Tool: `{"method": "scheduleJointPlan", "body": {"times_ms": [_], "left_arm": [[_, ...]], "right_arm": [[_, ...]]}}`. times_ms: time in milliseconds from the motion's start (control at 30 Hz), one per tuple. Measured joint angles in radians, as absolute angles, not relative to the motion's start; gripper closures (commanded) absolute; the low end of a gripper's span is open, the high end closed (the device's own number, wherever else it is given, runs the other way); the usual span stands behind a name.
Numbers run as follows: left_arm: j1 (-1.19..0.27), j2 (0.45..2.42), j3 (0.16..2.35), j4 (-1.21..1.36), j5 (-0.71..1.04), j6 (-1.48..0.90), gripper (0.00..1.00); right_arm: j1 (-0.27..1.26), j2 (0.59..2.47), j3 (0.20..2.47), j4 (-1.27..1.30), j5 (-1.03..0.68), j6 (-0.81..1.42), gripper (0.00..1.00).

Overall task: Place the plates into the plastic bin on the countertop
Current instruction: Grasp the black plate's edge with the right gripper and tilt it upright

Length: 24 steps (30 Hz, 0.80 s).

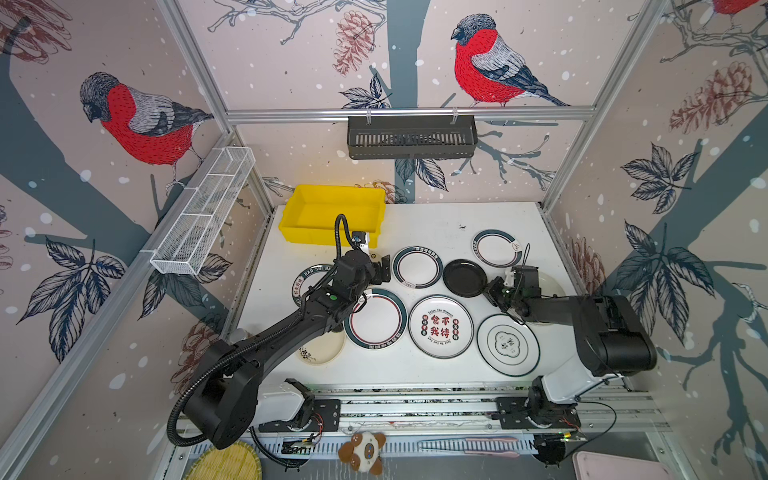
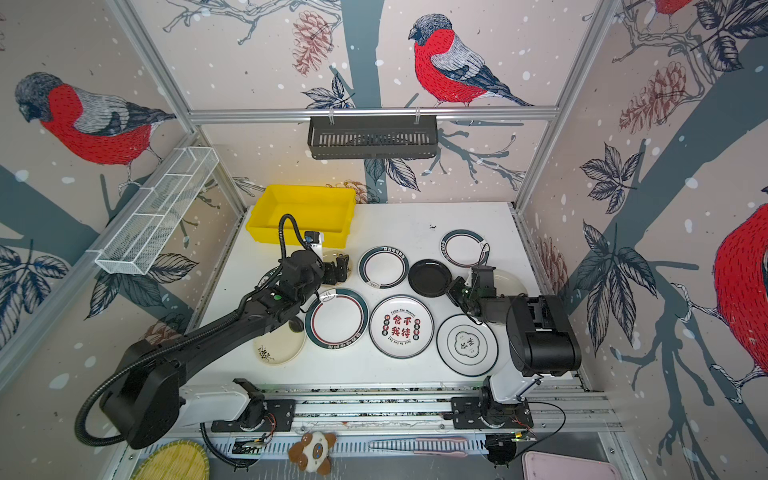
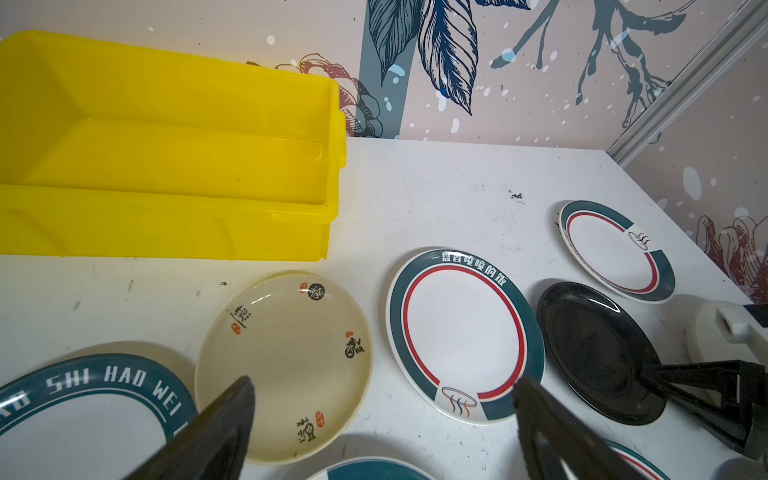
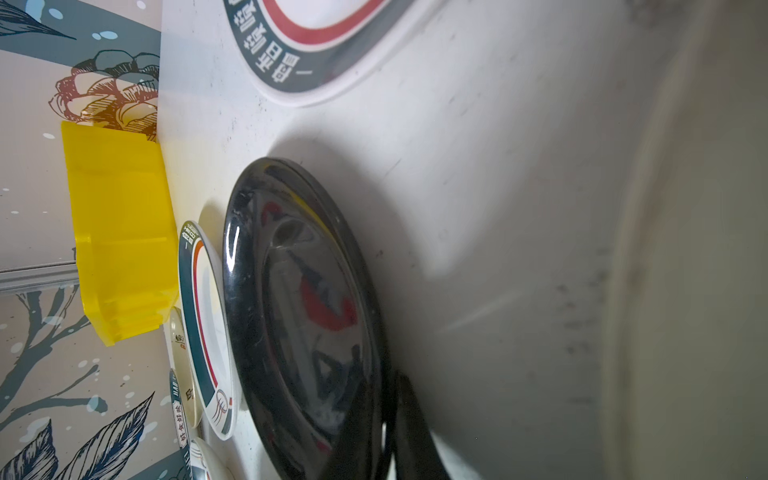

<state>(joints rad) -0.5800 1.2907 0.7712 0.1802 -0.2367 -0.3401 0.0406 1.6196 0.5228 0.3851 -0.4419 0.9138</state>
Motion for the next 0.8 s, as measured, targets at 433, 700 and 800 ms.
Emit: {"method": "scheduleJointPlan", "body": {"times_ms": [433, 700, 800], "left_arm": [[-0.580, 1.304, 0.767, 0.176, -0.236, -0.340, 0.05], [-0.580, 1.328, 0.766, 0.184, -0.209, -0.343, 0.06], [-0.580, 1.348, 0.768, 0.195, -0.190, -0.349, 0.06]], "right_arm": [[0.041, 1.618, 0.538, 0.390, -0.444, 0.939, 0.97], [0.041, 1.546, 0.553, 0.365, -0.444, 0.939, 0.98], [0.041, 1.513, 0.565, 0.340, -0.441, 0.938, 0.98]]}}
